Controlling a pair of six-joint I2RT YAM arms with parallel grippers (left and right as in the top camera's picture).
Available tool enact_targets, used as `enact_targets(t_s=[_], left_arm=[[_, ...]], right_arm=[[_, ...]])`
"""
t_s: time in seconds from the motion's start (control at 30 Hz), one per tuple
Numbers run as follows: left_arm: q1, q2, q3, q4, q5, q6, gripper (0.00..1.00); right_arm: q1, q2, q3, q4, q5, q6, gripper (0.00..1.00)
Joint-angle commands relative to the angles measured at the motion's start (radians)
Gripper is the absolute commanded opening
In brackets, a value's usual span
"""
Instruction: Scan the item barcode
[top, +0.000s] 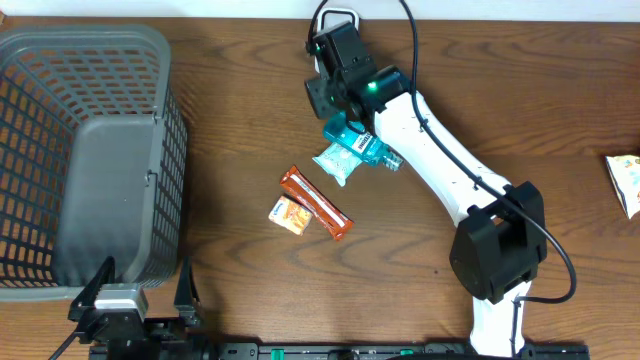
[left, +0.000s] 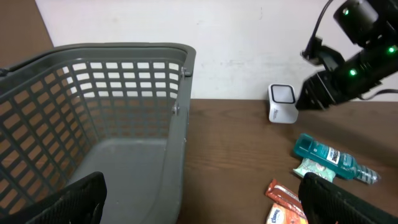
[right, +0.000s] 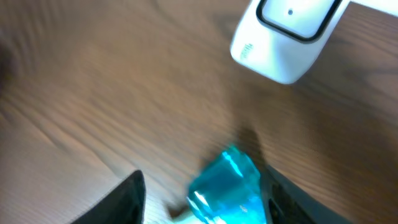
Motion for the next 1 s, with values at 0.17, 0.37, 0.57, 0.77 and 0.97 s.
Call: enact_targets(t_s=[0.17, 0.37, 0.57, 0.77, 0.97], left_arm=[[0.006, -0.005, 0.004, 0.002, 0.002, -0.005, 0.98], [0.006, -0.005, 0.004, 0.002, 0.002, -0.005, 0.98], [0.006, -0.005, 0.004, 0.002, 0.002, -0.005, 0.98], [0.006, -0.005, 0.004, 0.002, 0.002, -0.005, 0.98], [0.006, -0.005, 0.004, 0.002, 0.002, -0.005, 0.98]], right_arm=[[0.0, 0.008, -0.052, -0.121, 0.169, -0.31, 0.63], [0.023, 0.016, -0.197, -0.073, 0.188, -0.446, 0.67], [0.042, 0.016, -0.345, 0.087, 0.341, -0.453, 0.78], [0.037, 0.025, -0.45, 0.29, 0.341, -0.499, 0.92], [0.022, 0.111, -0.462, 0.356, 0.334, -0.534, 0.84]])
